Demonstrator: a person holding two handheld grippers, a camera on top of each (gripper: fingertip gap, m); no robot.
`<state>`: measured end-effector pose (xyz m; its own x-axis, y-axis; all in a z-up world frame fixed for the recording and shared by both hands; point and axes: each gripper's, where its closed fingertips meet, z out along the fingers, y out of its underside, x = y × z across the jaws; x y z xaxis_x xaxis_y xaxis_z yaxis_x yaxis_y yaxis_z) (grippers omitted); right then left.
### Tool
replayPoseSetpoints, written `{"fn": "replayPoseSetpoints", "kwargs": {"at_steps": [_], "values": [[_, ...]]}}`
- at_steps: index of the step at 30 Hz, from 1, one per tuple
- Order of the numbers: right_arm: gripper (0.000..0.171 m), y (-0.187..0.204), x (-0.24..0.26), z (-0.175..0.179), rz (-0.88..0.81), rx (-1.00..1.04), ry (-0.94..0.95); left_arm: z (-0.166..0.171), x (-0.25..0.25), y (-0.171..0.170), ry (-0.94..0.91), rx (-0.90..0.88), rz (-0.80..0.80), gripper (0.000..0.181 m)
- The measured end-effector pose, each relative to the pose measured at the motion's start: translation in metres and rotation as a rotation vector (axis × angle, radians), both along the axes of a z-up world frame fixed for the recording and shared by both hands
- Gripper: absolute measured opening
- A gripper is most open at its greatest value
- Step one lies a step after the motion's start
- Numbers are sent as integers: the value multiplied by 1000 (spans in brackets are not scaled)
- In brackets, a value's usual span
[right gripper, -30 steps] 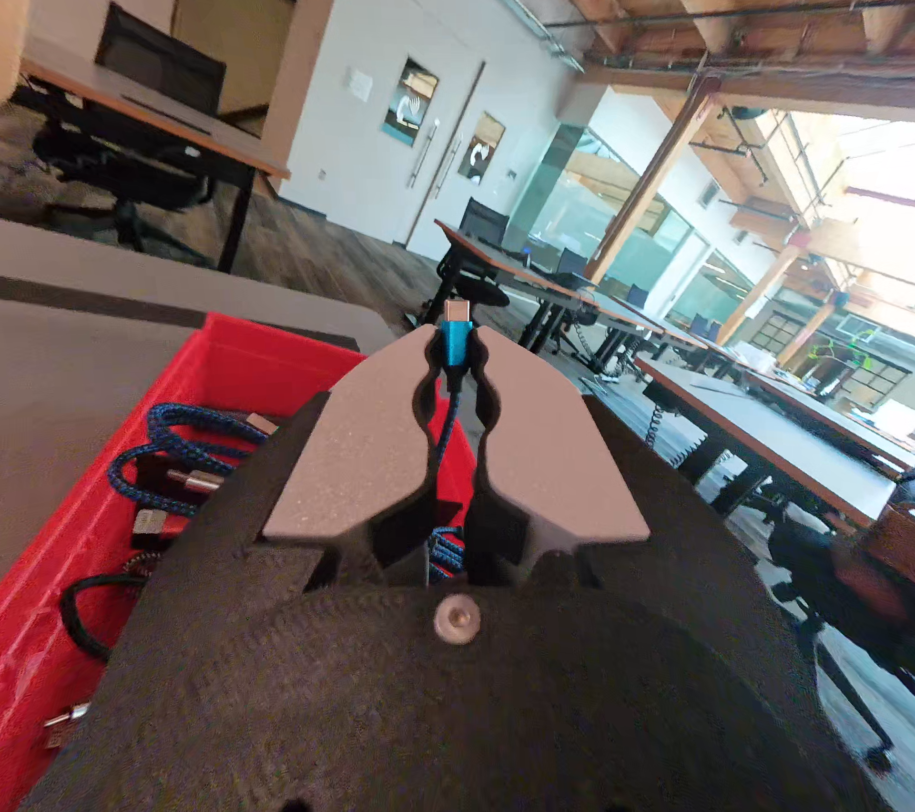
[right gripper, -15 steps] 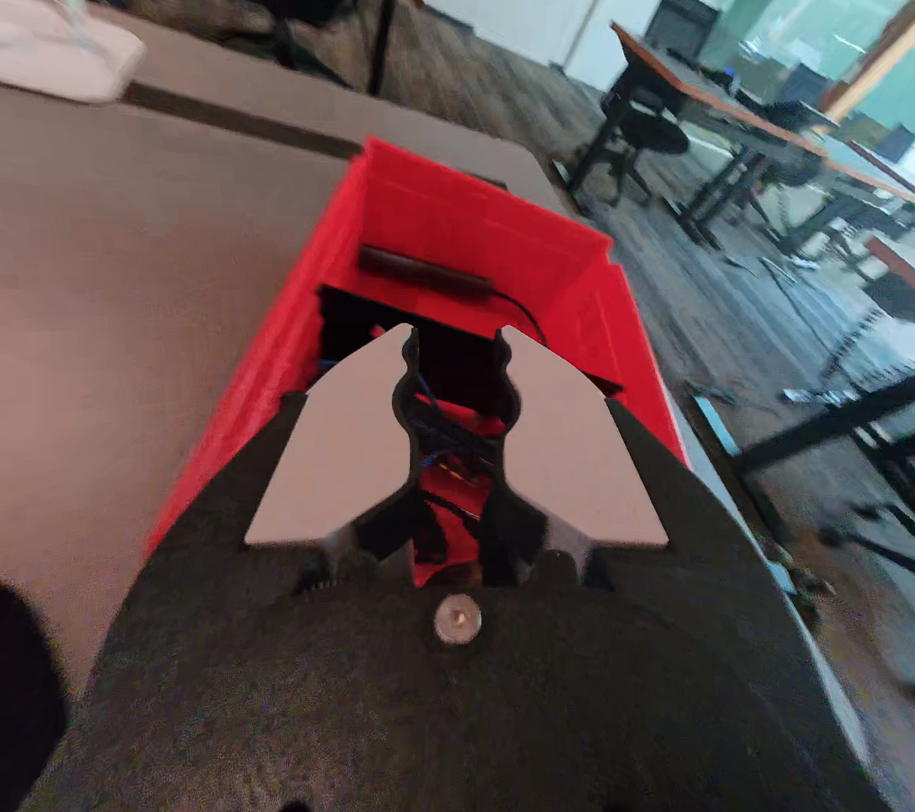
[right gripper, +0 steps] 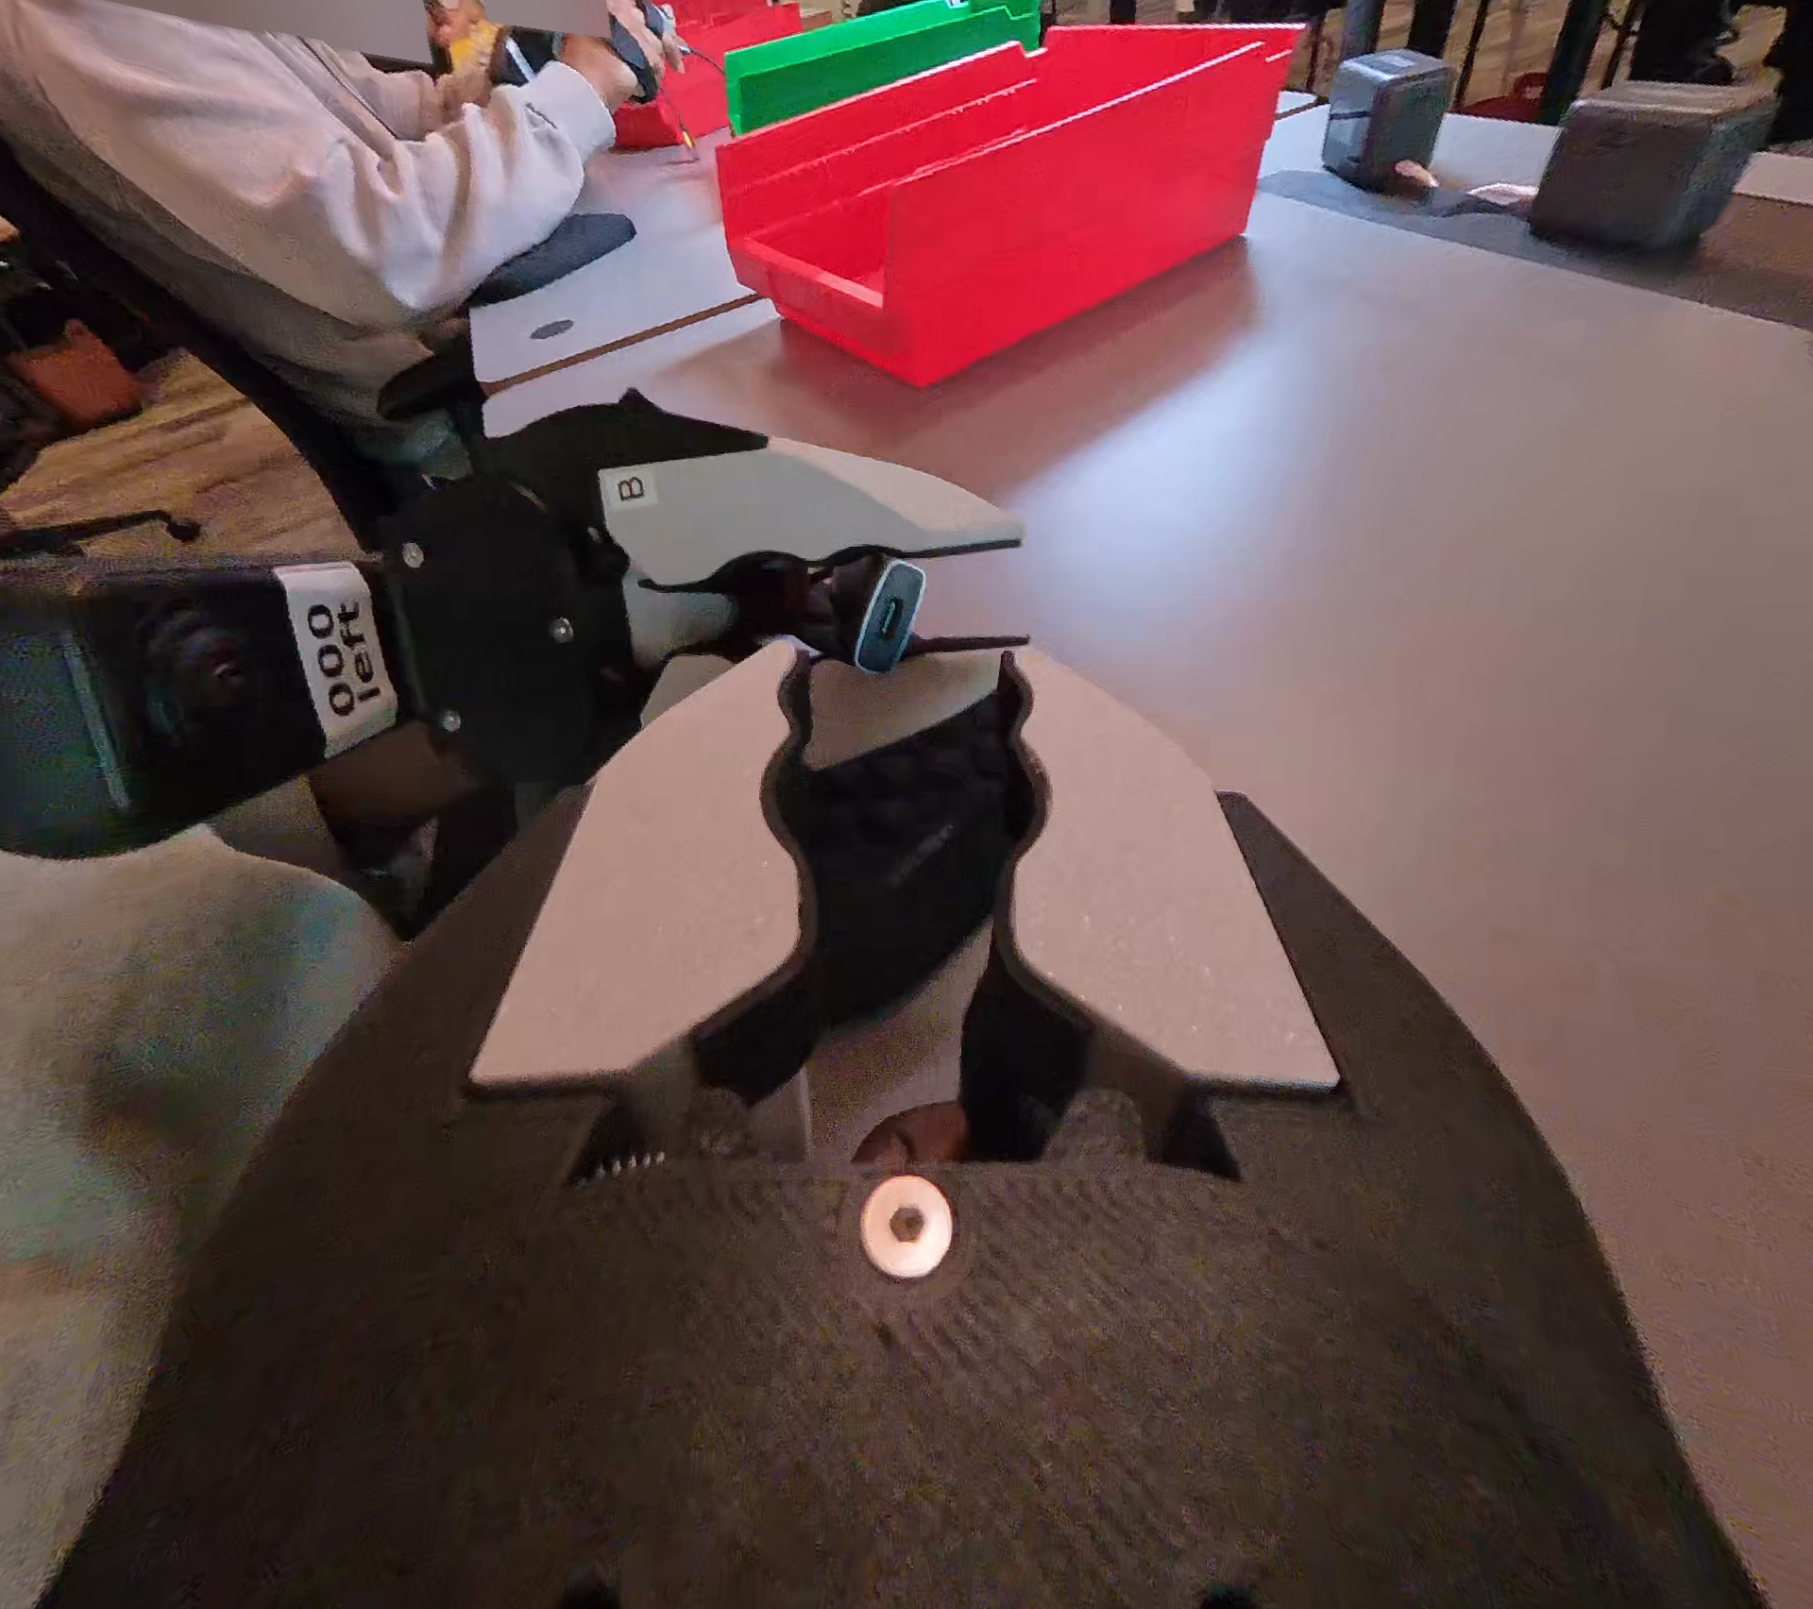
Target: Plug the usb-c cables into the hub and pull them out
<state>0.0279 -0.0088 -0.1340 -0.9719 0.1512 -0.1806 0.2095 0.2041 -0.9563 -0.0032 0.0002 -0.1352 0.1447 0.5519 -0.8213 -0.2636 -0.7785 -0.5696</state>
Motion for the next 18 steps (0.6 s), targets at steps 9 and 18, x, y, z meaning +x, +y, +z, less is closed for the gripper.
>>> {"fn": "replayPoseSetpoints", "kwargs": {"at_steps": [9,18], "values": [[8,-2,-12,19,-86,-90,90,26,7,-7,115,161,-34,51],[8,91,-57,115,-391,-267,339,68,18,-66,177,740,-108,53]]}}
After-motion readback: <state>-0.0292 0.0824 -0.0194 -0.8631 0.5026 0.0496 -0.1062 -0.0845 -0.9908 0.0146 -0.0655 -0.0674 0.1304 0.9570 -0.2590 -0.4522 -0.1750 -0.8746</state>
